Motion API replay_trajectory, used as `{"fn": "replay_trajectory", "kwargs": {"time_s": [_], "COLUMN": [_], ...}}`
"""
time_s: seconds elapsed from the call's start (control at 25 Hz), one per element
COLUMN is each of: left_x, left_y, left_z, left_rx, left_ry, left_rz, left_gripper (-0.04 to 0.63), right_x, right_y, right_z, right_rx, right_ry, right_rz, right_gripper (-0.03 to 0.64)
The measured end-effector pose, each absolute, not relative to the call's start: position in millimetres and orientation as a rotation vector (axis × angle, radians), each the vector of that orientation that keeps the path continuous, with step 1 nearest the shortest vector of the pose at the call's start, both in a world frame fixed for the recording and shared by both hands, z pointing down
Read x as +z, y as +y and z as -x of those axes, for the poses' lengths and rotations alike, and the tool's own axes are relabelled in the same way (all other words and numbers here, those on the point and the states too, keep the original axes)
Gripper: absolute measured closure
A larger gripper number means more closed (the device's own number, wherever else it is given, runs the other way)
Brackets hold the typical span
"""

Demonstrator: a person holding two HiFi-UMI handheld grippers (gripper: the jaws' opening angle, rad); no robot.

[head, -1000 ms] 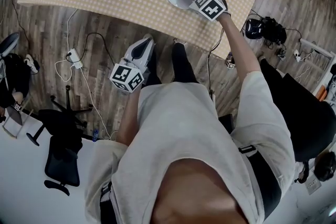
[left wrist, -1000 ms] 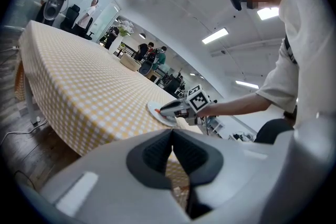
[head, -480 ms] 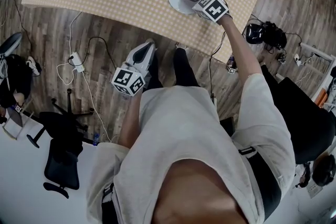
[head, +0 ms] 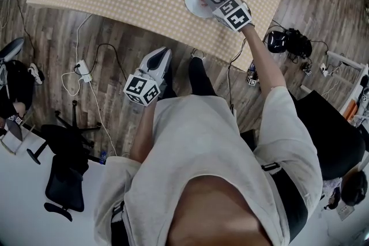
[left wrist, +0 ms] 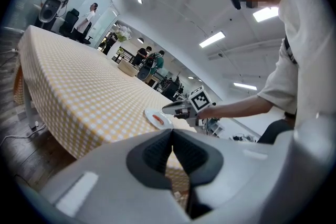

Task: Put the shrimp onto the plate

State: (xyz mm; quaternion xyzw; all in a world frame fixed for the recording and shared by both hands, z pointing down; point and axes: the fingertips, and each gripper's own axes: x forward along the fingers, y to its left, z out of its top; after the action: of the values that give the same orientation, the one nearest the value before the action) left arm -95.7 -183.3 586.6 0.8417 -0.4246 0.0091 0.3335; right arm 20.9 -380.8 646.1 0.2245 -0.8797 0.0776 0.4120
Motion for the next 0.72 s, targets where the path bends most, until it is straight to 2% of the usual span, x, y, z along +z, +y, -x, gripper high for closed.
{"fn": "replay_trajectory", "kwargs": {"time_s": [0.48, 0.72], "left_x": [536, 500], "left_y": [-199, -205], "left_z": [114, 131], "left_rx": [0.021, -0.002], "left_ry": [-1.027, -0.965], "left_rz": [-2.396, -2.517], "left_gripper": [0.586, 0.586], "right_x": [581, 518], "right_y": [-359, -349], "right_z": [-11, -14], "right_rx": [0.181, 0.282], "right_ry": [-2.264, -2.357], "right_rz": [-0.806, -1.143], "right_gripper": [0.617, 0.618]}}
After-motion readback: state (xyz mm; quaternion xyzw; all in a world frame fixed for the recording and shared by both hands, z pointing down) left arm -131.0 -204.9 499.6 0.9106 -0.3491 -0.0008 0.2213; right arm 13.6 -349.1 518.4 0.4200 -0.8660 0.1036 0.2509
